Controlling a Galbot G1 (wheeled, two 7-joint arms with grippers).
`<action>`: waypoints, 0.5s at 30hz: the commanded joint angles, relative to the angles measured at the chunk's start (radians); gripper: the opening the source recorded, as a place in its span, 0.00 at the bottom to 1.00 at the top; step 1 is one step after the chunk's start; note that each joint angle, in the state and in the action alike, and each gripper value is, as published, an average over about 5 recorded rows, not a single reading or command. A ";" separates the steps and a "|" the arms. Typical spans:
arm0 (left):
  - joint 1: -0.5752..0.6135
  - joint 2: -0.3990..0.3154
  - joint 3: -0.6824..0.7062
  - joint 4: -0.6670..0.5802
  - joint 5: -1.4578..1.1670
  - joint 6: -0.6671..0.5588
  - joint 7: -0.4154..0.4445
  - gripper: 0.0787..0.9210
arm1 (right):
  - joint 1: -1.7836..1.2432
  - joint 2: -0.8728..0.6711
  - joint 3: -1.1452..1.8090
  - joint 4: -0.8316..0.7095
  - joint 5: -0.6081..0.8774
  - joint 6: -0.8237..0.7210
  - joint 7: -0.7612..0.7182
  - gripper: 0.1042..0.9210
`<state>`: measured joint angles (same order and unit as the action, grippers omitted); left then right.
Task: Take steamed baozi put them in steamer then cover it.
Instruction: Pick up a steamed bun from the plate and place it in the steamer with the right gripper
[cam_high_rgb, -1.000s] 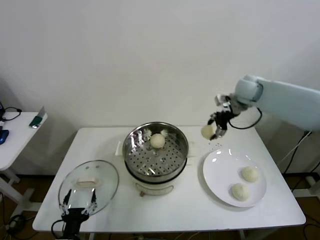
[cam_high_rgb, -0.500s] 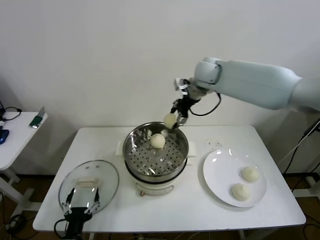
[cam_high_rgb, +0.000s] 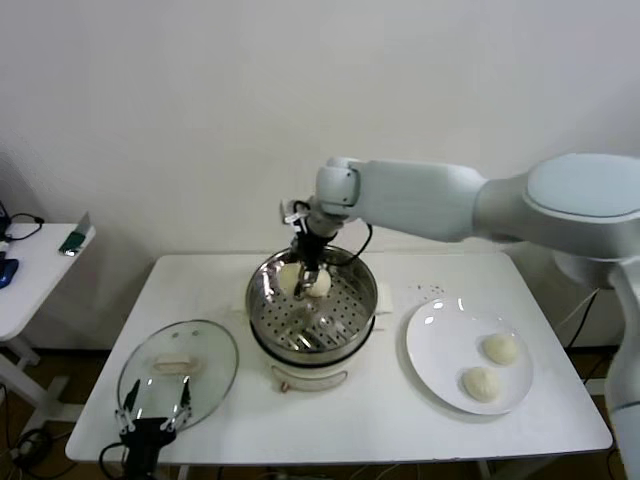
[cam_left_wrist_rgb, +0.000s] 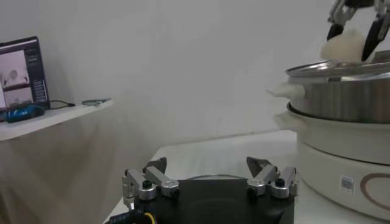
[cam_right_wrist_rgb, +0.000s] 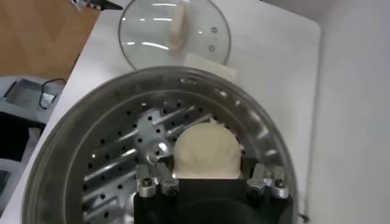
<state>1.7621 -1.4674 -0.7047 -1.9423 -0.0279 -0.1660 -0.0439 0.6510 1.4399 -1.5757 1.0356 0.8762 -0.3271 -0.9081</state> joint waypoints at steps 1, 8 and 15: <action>-0.001 0.005 -0.001 0.006 -0.003 0.000 0.000 0.88 | -0.057 0.062 -0.012 -0.022 0.002 -0.007 0.011 0.73; -0.008 0.012 -0.004 0.024 -0.006 0.000 0.000 0.88 | -0.069 0.051 -0.024 -0.015 -0.007 -0.002 0.008 0.73; -0.024 0.008 -0.009 0.026 -0.005 0.012 0.001 0.88 | -0.071 0.029 -0.022 -0.010 -0.018 0.002 -0.004 0.85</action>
<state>1.7422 -1.4576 -0.7134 -1.9194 -0.0329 -0.1588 -0.0431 0.5990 1.4565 -1.5946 1.0307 0.8628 -0.3261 -0.9084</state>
